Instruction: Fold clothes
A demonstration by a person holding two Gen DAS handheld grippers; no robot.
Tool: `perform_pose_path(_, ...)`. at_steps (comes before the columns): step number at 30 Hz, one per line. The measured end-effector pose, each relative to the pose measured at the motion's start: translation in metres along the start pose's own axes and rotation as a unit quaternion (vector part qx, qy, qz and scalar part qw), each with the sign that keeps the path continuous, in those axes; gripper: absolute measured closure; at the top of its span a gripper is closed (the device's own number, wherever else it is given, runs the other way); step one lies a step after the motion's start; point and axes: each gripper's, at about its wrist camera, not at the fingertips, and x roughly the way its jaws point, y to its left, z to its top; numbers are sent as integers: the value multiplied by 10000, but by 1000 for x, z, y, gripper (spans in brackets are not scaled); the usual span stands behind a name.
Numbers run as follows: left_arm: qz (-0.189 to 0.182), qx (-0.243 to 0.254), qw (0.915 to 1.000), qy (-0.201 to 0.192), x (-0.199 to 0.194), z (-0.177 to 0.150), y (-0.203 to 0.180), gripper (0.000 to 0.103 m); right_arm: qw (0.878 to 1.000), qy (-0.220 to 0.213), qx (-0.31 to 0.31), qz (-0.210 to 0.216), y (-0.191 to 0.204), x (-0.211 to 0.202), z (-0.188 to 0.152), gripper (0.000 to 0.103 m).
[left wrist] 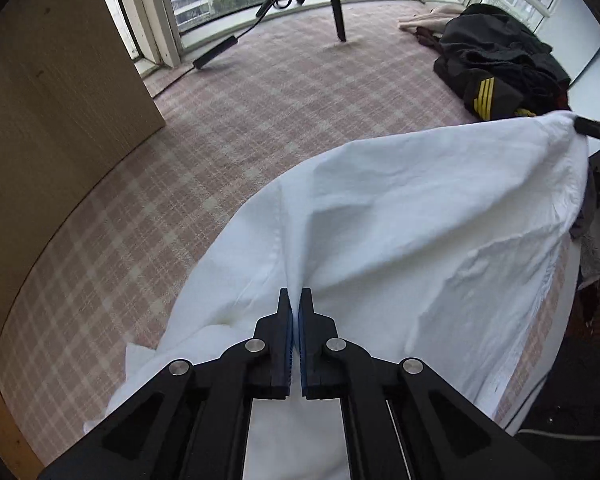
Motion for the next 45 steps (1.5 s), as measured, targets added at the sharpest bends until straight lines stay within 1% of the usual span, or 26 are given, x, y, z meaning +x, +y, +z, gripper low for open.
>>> perform_pose_path(3, -67, 28, 9998, -192, -35, -32, -11, 101, 9990, -217, -389, -76, 25, -13, 21, 96)
perform_pose_path(5, -146, 7, 9997, -174, -46, -55, -18, 101, 9974, -358, -628, -33, 44, -24, 31, 96)
perform_pose_path(7, -170, -66, 9997, -130, -50, -78, -26, 101, 9949, -450, -900, 52, 62, -34, 34, 96)
perform_pose_path(8, -201, -119, 9997, -72, -48, -89, -31, 101, 9934, -478, -1040, 74, 71, -37, 34, 96)
perform_pose_path(10, -213, -173, 9996, 50, -44, -109, -39, 101, 9904, -408, -1323, -14, 85, -39, 27, 96)
perform_pose_path(11, -180, -172, 9996, 100, -43, -116, -42, 101, 9897, -331, -1391, -60, 89, -36, 21, 96)
perform_pose_path(13, -132, -201, 9997, 77, -43, -120, -43, 101, 9891, -188, -1448, -187, 90, -31, 9, 96)
perform_pose_path(16, -91, -473, 9987, 151, -39, -111, -33, 94, 9903, 58, -1302, -491, 73, -20, -12, 96)
perform_pose_path(18, 32, -670, 9974, 260, -35, -99, -25, 84, 9925, 258, -1027, -613, 54, -11, -26, 96)
perform_pose_path(19, 120, -754, 9967, 281, -36, -93, -22, 73, 9933, 357, -877, -664, 42, -6, -32, 96)
perform_pose_path(20, 207, -787, 9964, 245, -38, -86, -20, 67, 9942, 389, -722, -699, 32, -4, -35, 96)
perform_pose_path(22, 316, -691, 9971, 83, -47, -72, -20, 67, 9953, 436, -425, -758, 12, 1, -40, 96)
perform_pose_path(26, 240, -135, 9996, -95, -67, -62, -39, 67, 9970, 269, -13, -727, -4, 9, -21, 96)
perform_pose_path(28, 135, 138, 9998, -51, -69, -64, -51, 67, 9971, 186, 193, -710, -12, 13, -11, 96)
perform_pose_path(30, 15, 295, 9995, 70, -65, -71, -60, 67, 9967, 103, 399, -694, -20, 16, -2, 96)
perform_pose_path(31, -106, 357, 9992, 117, -62, -74, -63, 67, 9963, 83, 466, -715, -23, 19, 3, 96)
perform_pose_path(33, -373, 488, 9979, 190, -54, -77, -70, 67, 9956, 163, 393, -839, -18, 29, 8, 96)
perform_pose_path(34, -429, 532, 9974, 231, -48, -74, -71, 67, 9956, 197, 358, -846, -15, 33, 9, 96)
perform_pose_path(35, -447, 557, 9971, 277, -40, -69, -72, 67, 9961, 231, 309, -788, -12, 36, 8, 96)
perform_pose_path(36, -380, 556, 9973, 285, -34, -62, -69, 67, 9963, 259, 247, -777, -8, 37, 7, 96)
perform_pose_path(39, 32, 490, 9985, 225, -15, -36, -51, 67, 9960, 285, 75, -845, -2, 35, 4, 96)
perform_pose_path(41, 269, 235, 9990, 282, -5, -23, -30, 67, 9958, 291, 33, -870, -1, 32, 2, 96)
perform_pose_path(42, 242, 59, 9990, 366, -1, -19, -20, 67, 9956, 300, 42, -883, -3, 30, 2, 96)
perform_pose_path(43, 129, -6, 9990, 422, -1, -20, -16, 67, 9955, 305, 58, -893, -4, 29, 2, 96)
perform_pose_path(45, -90, 41, 9989, 461, -6, -26, -17, 67, 9955, 311, 105, -887, -8, 28, 1, 96)
